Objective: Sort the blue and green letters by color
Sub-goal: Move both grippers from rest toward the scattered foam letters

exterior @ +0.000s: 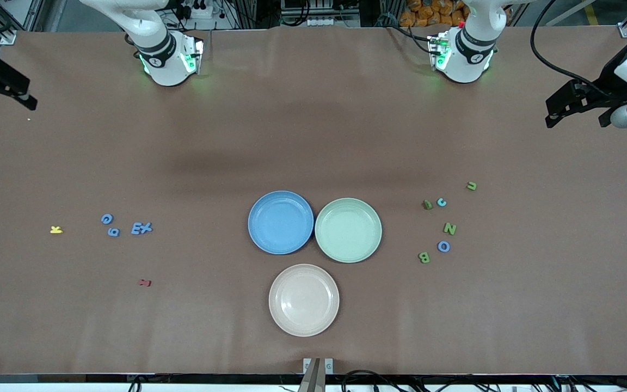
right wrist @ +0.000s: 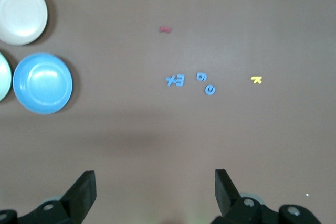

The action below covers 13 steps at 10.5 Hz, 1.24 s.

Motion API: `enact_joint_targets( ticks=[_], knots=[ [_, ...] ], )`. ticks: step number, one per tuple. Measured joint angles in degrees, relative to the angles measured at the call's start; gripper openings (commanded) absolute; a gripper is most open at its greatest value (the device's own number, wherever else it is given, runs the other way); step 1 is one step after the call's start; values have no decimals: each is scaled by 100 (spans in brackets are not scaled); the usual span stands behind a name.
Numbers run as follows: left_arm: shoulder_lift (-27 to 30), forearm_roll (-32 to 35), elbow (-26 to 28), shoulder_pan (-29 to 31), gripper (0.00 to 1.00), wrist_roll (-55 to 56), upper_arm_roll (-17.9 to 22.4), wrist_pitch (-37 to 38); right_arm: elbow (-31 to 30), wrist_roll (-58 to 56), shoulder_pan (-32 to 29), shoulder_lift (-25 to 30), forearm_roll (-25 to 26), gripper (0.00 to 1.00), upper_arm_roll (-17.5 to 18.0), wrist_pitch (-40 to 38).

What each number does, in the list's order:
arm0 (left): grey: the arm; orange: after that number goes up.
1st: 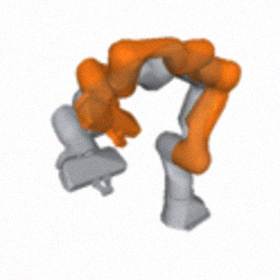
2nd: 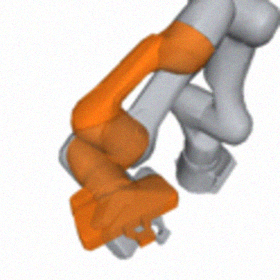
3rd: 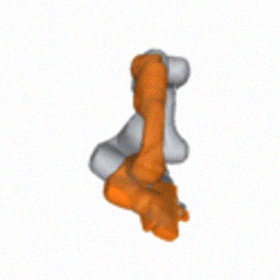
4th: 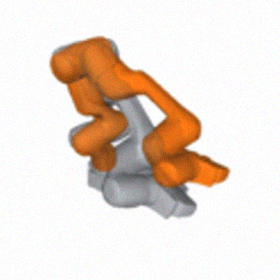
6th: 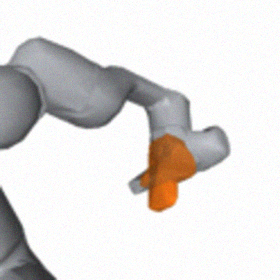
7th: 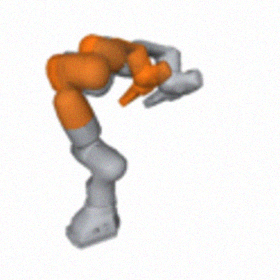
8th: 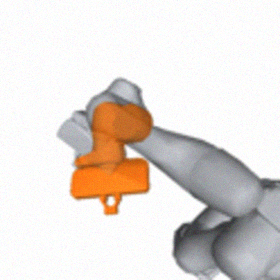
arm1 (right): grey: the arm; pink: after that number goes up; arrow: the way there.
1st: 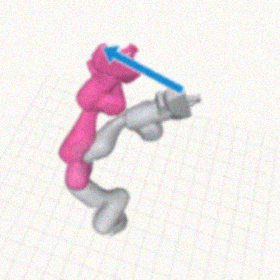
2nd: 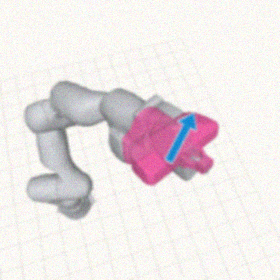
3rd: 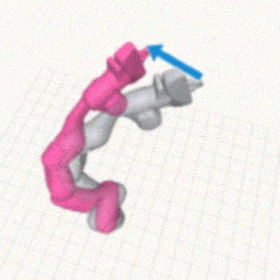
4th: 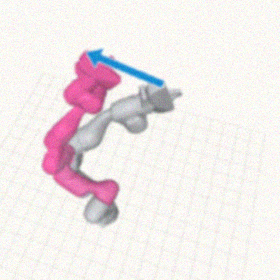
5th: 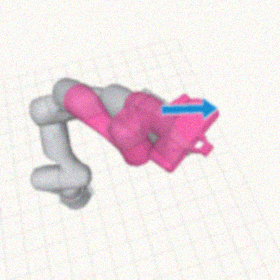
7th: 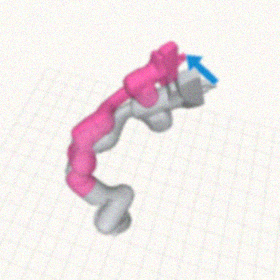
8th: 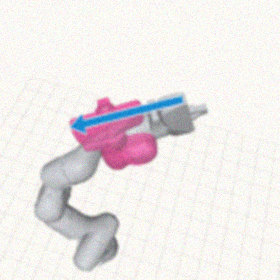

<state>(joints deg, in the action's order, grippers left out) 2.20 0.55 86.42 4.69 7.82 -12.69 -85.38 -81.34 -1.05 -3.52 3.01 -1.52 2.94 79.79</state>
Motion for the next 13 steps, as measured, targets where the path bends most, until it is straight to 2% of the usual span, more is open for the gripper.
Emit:
enact_joint_targets(
  ticks=[3,6,7,10,13],
  knots=[
    [0,0,0,0,100,0,0,0,-2,-3,-10,-12,1,100,-218,272],
    [-99,-39,78,14,100,-209,1,-28,-13,-3,-14,-43,15,100,-241,352],
    [-147,-60,300,30,100,-219,1,-227,-31,-3,-12,-59,15,100,-231,351],
    [-159,-68,1502,115,100,-242,-1,-1492,-368,-5,103,-358,11,100,-126,444],
    [-139,-69,2470,125,100,-290,-43,-2519,-942,-4,121,-1130,15,100,-137,1480]
  ],
)
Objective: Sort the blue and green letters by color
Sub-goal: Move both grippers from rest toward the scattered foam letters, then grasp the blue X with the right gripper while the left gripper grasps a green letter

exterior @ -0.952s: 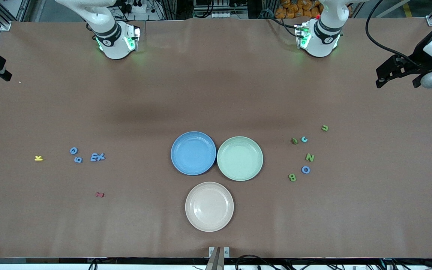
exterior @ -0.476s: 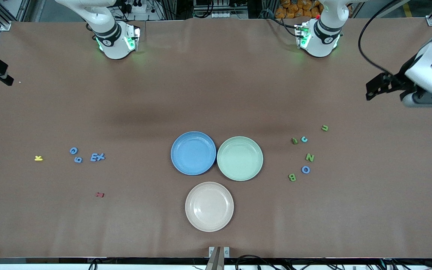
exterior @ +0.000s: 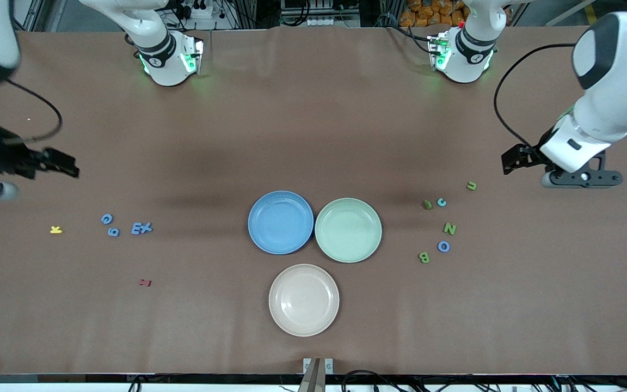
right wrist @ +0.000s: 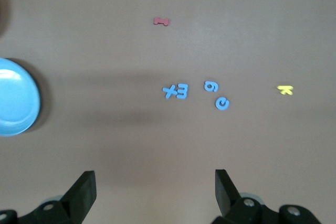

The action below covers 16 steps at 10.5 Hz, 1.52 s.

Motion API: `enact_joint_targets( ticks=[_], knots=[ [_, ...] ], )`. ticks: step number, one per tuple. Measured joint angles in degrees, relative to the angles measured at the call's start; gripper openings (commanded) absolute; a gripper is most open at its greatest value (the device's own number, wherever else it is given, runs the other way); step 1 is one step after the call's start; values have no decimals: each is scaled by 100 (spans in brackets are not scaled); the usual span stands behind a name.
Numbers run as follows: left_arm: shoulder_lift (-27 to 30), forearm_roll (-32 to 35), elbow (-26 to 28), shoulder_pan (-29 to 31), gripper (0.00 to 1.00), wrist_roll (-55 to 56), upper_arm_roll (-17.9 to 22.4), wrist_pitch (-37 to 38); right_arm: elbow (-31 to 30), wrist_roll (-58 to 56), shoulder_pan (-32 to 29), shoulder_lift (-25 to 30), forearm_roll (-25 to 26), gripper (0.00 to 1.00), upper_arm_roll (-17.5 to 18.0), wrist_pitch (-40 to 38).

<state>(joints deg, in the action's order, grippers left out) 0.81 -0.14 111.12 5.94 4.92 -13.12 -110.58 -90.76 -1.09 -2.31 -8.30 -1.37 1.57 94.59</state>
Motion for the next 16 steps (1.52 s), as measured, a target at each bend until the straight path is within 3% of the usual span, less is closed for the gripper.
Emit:
enact_joint_targets(
  ticks=[5,7,11,13,16],
  knots=[
    [152,0,1424,-1,100,-516,-97,-1118,-918,-108,-79,-1745,-5,100,-36,1641],
    [162,0,1751,40,100,-1264,-99,-1469,-1269,-258,18,-1900,-100,100,12,1893],
    [130,0,2506,97,100,-2115,-99,-2479,-1395,-372,326,-2410,-420,100,12,2515],
    [70,0,2745,102,87,-2225,-101,-2738,-1398,-913,124,-2682,-425,100,-40,2851],
    [-153,1,2903,104,82,-2354,-102,-3123,-1361,-1637,-331,-2821,-464,100,-53,3006]
  ],
)
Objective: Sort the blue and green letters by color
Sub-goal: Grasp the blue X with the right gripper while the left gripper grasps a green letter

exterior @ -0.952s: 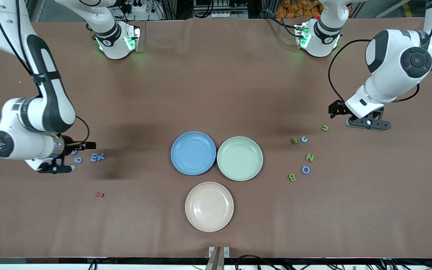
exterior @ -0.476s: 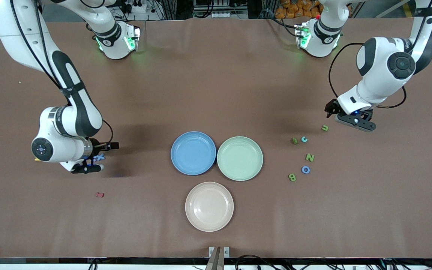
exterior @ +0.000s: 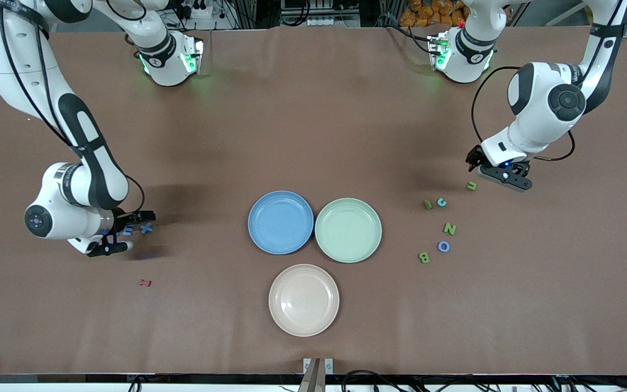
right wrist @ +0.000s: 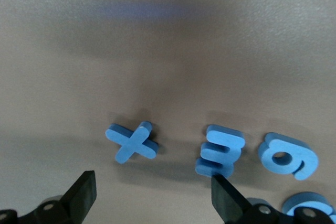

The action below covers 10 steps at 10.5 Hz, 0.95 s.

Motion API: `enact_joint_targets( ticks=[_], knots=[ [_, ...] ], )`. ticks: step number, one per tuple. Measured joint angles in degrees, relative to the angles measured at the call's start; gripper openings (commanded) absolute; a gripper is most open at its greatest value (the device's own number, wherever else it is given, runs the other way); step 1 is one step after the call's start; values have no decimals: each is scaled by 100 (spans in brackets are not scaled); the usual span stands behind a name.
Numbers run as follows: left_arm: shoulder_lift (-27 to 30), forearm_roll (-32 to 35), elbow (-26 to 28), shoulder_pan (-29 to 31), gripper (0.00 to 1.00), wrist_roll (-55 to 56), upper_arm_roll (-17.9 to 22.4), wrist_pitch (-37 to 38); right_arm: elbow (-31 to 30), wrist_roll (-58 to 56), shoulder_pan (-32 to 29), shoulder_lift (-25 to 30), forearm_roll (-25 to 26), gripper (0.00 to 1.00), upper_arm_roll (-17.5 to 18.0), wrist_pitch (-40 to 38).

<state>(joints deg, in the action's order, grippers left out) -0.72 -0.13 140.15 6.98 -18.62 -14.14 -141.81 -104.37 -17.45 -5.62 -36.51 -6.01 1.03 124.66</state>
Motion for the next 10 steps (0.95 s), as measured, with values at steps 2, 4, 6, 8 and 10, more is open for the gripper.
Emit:
enact_joint_targets(
  ticks=[2,4,6,8,10],
  knots=[
    [-298,3,5,5,82,-111,0,-206,107,-5,27,-2,-1,100,33,12],
    [-550,111,5,61,82,-324,1,-410,227,-5,51,-19,-4,100,53,27],
    [-785,135,6,275,76,-631,5,-674,295,58,231,-39,-4,100,68,29],
    [-1037,136,5,396,69,-741,5,-822,299,112,500,-47,142,100,57,213],
    [-1184,137,5,392,62,-740,-3,-876,289,-157,509,-67,384,100,26,443]
  ],
)
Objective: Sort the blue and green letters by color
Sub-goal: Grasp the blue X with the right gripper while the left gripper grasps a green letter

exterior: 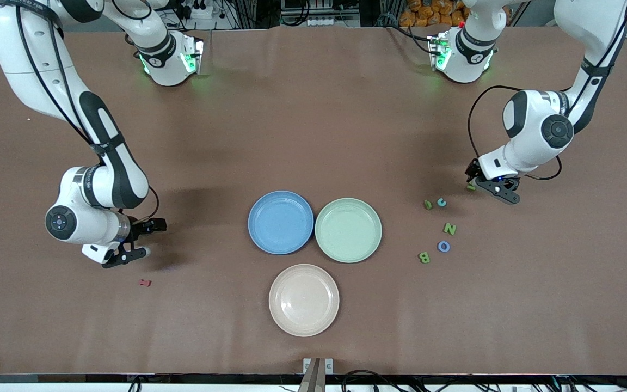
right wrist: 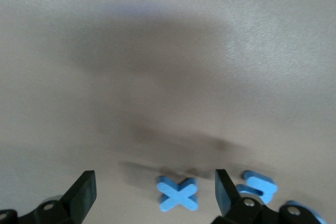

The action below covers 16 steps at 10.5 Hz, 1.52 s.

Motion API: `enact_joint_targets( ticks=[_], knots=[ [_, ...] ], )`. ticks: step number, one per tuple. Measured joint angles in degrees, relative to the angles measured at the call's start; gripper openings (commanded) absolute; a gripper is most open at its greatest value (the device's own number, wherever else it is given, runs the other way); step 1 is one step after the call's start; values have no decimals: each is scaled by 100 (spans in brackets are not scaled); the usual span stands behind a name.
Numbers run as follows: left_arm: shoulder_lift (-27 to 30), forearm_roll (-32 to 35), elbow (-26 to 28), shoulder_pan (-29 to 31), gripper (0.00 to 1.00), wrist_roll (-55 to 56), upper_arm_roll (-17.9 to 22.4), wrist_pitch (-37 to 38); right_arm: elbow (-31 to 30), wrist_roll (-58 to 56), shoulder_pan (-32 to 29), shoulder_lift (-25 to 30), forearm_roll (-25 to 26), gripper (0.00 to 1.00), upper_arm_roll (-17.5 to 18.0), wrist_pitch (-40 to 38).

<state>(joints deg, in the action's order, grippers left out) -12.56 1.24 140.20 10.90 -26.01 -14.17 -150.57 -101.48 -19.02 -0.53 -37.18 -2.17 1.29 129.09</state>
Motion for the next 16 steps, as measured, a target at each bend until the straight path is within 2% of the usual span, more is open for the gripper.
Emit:
enact_joint_targets(
  ticks=[4,7,9,15,16],
  knots=[
    [-144,0,-10,-80,58,79,-36,-2,-53,-391,-146,-25,14,100,-44,52],
    [-249,0,-19,-116,57,148,-40,-15,-348,-375,-129,56,14,100,-32,510],
    [-298,0,-23,-116,54,153,-39,-29,-443,-372,-127,137,14,100,-31,532],
    [-436,30,-90,-107,54,155,-11,-80,-634,-289,-127,221,14,100,-30,544],
    [-451,32,-95,-106,53,155,-3,-83,-636,-284,-127,227,14,57,-30,544]
  ],
)
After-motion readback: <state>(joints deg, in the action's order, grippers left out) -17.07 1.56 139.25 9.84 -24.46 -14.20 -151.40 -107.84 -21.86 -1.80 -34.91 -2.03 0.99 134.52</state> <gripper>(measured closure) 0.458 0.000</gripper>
